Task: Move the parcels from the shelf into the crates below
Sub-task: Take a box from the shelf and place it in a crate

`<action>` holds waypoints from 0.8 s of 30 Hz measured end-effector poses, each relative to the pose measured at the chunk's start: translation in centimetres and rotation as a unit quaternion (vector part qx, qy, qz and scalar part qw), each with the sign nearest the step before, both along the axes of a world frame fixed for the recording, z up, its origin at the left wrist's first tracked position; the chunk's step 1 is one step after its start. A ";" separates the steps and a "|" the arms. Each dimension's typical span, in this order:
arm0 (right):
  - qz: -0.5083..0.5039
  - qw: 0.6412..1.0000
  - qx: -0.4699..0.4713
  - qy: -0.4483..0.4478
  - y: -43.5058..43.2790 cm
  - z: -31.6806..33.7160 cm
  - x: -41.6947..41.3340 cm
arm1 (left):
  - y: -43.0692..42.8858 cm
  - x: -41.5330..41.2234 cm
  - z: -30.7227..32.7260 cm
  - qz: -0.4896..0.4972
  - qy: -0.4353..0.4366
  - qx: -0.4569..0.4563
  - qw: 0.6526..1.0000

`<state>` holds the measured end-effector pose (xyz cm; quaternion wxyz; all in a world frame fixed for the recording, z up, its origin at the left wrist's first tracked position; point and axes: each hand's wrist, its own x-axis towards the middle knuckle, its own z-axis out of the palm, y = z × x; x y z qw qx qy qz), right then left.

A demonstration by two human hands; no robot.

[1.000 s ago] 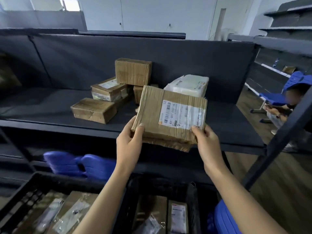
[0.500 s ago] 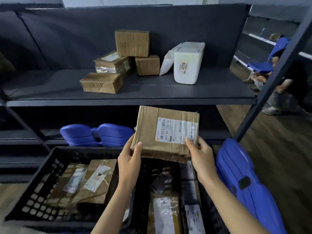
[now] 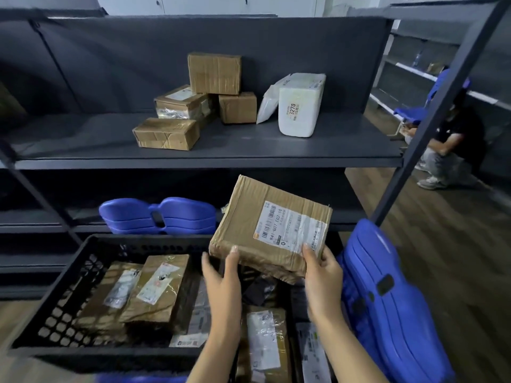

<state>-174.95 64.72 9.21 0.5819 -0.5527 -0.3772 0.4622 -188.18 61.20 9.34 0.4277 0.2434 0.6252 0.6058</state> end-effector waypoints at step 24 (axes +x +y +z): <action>0.215 0.929 -0.022 -0.301 4.2 5.0 5.3 | 1.3 0.0 2.2 -0.089 -0.082 0.023 0.992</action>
